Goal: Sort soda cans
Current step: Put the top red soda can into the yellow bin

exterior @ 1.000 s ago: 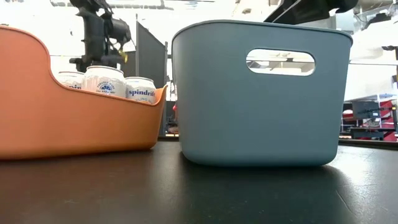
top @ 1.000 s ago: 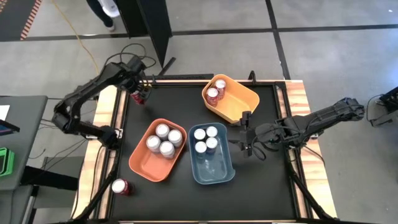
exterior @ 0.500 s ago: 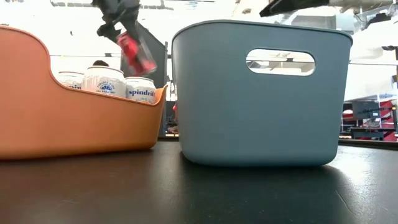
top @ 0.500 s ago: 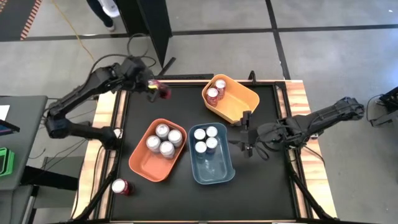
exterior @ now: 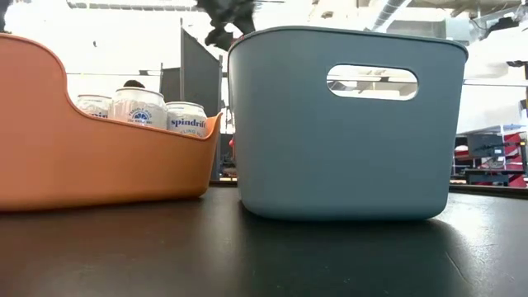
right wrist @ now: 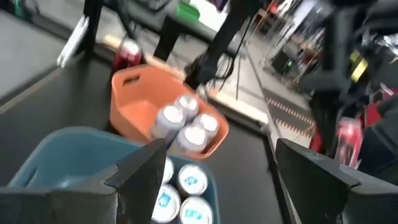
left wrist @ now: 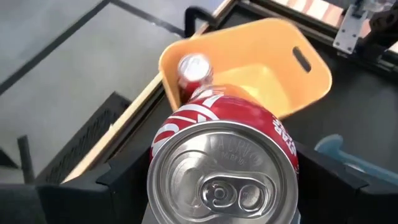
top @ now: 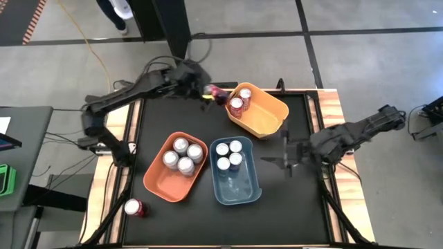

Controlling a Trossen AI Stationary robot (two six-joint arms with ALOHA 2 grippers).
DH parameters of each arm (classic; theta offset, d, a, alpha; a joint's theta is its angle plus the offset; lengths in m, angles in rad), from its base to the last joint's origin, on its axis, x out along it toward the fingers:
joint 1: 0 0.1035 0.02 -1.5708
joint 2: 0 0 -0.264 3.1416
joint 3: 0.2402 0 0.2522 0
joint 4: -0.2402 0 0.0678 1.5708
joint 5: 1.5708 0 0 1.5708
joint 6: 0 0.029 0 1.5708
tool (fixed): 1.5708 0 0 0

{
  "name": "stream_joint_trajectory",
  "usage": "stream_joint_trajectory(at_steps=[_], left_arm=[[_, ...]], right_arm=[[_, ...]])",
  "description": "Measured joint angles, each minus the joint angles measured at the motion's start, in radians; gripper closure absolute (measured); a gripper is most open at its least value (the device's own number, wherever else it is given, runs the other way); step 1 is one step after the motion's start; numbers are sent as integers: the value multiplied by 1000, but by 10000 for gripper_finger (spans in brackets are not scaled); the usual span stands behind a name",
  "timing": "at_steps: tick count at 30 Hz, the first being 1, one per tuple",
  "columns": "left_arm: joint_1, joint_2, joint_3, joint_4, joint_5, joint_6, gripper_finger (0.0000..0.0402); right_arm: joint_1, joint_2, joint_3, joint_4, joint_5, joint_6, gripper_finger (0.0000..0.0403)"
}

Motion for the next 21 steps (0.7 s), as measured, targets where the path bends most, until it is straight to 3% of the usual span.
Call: stream_joint_trajectory(at_steps=[8, 21], left_arm=[[-66, 245, 258, -12, 0, 13, 98], [-123, 440, 498, -31, 5, 26, 98]], right_arm=[[11, -168, 25, -4, 0, 45, 80], [10, -350, 24, -75, 1, 72, 80]])
